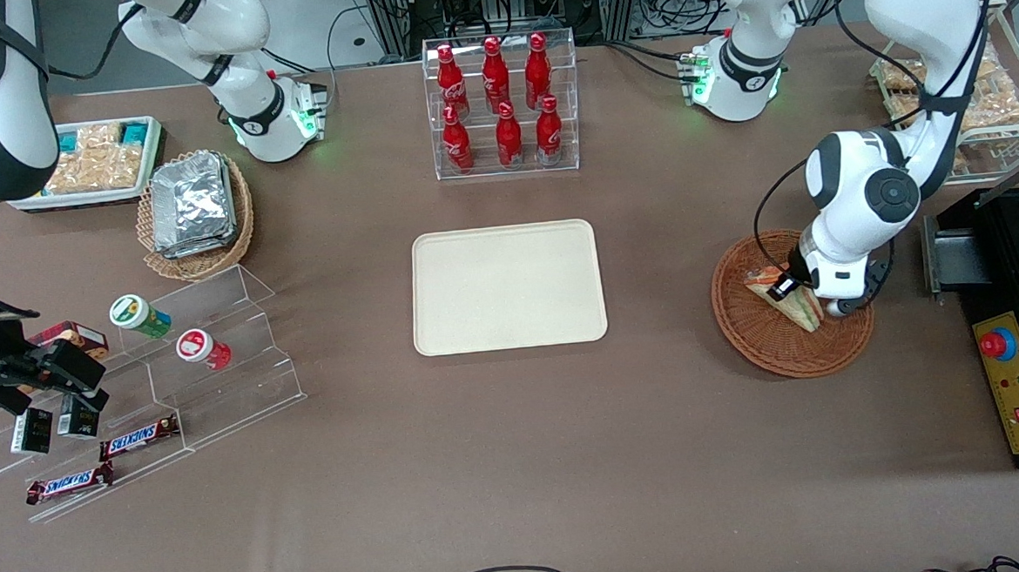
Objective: Place sandwich from basket to tray
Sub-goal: 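Lower the left gripper and close it on the wrapped sandwich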
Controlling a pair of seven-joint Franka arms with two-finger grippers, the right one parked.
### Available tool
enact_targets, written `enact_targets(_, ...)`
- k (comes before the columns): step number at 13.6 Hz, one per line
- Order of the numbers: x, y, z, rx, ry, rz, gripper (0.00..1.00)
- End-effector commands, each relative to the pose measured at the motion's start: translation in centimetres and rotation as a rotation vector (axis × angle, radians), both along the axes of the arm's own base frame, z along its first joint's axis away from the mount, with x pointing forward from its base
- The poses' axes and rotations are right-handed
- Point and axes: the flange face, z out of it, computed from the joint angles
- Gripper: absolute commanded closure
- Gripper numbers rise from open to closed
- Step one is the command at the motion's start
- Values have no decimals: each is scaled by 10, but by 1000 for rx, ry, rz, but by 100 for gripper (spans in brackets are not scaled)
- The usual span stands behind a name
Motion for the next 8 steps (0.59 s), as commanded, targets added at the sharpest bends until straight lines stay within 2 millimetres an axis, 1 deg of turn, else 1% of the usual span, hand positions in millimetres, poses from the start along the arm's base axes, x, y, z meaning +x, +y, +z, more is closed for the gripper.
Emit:
enact_targets(1, 4, 2, 25, 27, -12, -17, 100)
enact_targets(4, 18, -1, 83, 56, 35, -86, 100)
enact_targets(5, 21, -9, 102, 63, 45, -115, 100)
enact_targets(6, 25, -22, 122, 68, 53, -158, 100)
enact_targets(7, 27, -32, 137, 72, 73, -195, 100)
enact_targets(8, 29, -53, 151, 74, 87, -244, 100)
